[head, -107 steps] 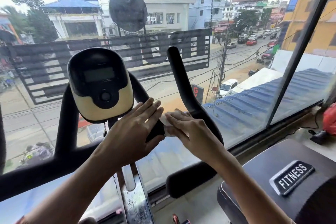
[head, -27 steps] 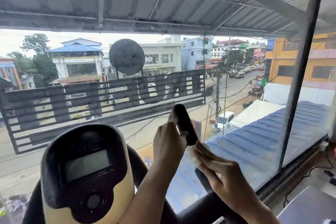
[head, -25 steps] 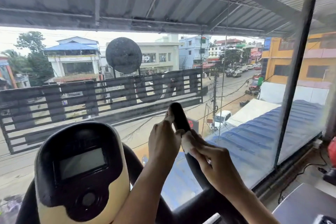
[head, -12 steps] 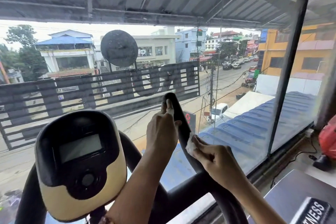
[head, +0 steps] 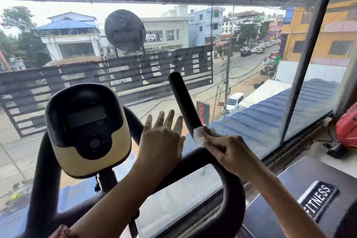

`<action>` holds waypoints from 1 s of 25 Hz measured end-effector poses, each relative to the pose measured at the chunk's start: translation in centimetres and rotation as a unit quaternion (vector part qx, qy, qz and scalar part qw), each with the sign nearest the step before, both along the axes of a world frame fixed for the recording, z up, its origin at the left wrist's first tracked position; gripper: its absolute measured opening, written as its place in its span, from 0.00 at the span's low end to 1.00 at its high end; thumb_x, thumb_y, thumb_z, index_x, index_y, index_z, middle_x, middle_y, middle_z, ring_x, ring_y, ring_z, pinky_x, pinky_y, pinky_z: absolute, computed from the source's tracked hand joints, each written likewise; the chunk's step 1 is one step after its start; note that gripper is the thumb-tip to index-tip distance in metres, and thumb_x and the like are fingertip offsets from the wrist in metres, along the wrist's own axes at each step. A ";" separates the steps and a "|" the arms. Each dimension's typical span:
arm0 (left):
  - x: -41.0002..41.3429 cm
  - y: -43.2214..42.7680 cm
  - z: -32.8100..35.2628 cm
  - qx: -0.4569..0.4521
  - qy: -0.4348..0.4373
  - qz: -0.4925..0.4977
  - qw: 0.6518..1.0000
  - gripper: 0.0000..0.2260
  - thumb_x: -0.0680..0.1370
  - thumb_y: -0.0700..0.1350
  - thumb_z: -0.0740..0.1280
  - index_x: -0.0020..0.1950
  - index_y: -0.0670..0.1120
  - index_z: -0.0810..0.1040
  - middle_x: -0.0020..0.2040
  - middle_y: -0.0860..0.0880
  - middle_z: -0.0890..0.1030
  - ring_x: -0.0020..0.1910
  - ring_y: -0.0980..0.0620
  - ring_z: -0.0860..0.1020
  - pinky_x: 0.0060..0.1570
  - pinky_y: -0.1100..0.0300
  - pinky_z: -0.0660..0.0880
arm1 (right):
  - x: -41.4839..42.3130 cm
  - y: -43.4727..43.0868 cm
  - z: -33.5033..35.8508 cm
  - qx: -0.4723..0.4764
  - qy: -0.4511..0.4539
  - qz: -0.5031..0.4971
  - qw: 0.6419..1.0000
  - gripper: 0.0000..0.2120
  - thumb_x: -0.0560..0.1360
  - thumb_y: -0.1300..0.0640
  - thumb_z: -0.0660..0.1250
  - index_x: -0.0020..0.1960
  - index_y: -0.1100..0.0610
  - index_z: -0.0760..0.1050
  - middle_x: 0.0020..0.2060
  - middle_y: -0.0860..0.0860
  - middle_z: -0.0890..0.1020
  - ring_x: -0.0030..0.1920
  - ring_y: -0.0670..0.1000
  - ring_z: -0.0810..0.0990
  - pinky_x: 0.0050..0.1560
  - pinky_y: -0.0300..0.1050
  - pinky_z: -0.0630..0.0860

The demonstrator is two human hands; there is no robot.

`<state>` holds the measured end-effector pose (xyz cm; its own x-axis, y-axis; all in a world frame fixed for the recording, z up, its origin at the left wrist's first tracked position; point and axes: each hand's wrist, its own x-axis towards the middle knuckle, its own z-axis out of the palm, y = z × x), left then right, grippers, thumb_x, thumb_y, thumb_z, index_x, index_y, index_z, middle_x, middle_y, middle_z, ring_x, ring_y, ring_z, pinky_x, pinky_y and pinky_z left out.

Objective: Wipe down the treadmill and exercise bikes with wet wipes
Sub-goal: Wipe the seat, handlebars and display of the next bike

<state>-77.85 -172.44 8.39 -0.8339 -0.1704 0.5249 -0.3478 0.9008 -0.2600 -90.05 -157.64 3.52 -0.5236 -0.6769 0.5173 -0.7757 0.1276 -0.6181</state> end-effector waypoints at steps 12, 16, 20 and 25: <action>5.6 -0.2 -2.9 -0.027 -0.012 -0.037 0.999 0.32 0.80 0.63 0.49 0.73 0.41 0.68 0.73 0.42 0.66 0.73 0.43 0.63 0.68 0.50 0.56 | -1.3 -4.6 2.6 0.047 0.165 0.025 0.985 0.16 0.78 0.64 0.64 0.65 0.63 0.75 0.71 0.52 0.68 0.73 0.50 0.62 0.72 0.41 0.60; 5.5 -0.3 -3.2 -0.038 -0.007 -0.037 0.999 0.32 0.80 0.64 0.48 0.74 0.42 0.66 0.75 0.42 0.64 0.74 0.44 0.62 0.69 0.50 0.55 | -0.3 -1.1 2.3 0.060 0.114 0.077 0.989 0.12 0.77 0.64 0.66 0.59 0.58 0.80 0.65 0.45 0.72 0.71 0.40 0.62 0.68 0.25 0.54; 5.4 -0.5 -3.4 -0.043 -0.010 -0.039 0.998 0.31 0.80 0.65 0.48 0.76 0.46 0.64 0.75 0.42 0.62 0.75 0.43 0.60 0.70 0.50 0.54 | -2.5 -6.5 6.8 -0.053 0.197 0.002 0.979 0.16 0.78 0.61 0.62 0.64 0.62 0.75 0.68 0.57 0.72 0.72 0.53 0.63 0.73 0.48 0.60; 5.4 -0.5 -3.6 -0.045 -0.011 -0.042 0.998 0.31 0.79 0.65 0.49 0.74 0.47 0.67 0.75 0.42 0.63 0.75 0.43 0.61 0.69 0.50 0.56 | -4.0 -10.0 6.6 0.041 0.313 -0.008 0.949 0.16 0.78 0.59 0.60 0.60 0.67 0.77 0.70 0.59 0.70 0.73 0.62 0.62 0.70 0.55 0.65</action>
<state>-72.45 -172.94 4.79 -0.8549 -0.0524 0.5161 -0.2651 0.8993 -0.3478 -94.01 -167.61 10.14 -0.1409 -0.7234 0.6759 -0.9852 0.1698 -0.0237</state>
